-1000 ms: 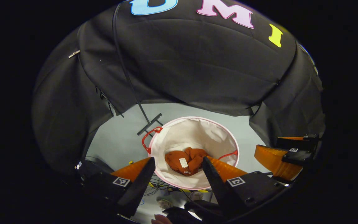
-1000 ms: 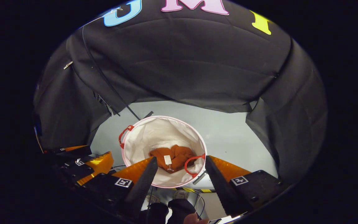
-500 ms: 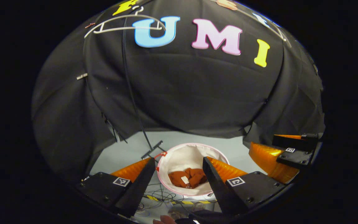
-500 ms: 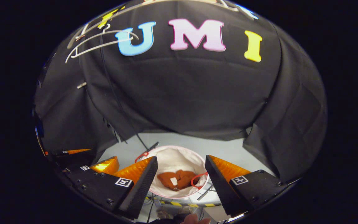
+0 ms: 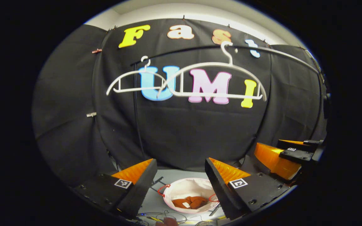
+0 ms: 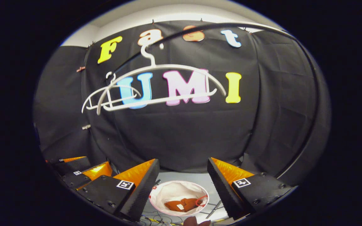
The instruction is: Grasp the clothes on the hanger with both hands and then place them into the laundry hamper below.
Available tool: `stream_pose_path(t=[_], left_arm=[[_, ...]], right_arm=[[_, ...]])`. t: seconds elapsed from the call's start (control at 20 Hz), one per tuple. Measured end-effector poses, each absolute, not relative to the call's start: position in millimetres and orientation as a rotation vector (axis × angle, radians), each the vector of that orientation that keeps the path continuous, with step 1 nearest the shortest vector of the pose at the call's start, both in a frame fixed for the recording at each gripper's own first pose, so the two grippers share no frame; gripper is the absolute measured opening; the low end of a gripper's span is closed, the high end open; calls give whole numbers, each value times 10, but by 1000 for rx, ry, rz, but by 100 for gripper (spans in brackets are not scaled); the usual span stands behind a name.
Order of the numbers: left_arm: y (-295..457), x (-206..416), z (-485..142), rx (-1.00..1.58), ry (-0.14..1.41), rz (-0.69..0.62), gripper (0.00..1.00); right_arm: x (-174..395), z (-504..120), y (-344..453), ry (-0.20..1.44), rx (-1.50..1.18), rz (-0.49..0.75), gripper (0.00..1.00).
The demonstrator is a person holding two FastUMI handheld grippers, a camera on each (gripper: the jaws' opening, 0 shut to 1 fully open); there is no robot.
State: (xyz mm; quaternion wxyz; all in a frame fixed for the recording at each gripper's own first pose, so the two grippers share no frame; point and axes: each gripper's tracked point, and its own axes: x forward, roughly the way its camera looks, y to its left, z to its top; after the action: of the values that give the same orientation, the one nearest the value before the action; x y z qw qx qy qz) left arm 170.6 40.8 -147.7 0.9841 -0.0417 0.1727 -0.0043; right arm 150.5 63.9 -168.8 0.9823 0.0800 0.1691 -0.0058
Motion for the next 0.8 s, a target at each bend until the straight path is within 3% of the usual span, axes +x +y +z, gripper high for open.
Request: stream_pose_path(t=[0.45,0.8], left_arm=[[383,1282,-429,-63,124,-62,96],[427,1095,48,-77,15,-12,95]], right_arm=[[1060,-486,365,97,161,-41,98],[778,-63,40,-18,117,-43,100]])
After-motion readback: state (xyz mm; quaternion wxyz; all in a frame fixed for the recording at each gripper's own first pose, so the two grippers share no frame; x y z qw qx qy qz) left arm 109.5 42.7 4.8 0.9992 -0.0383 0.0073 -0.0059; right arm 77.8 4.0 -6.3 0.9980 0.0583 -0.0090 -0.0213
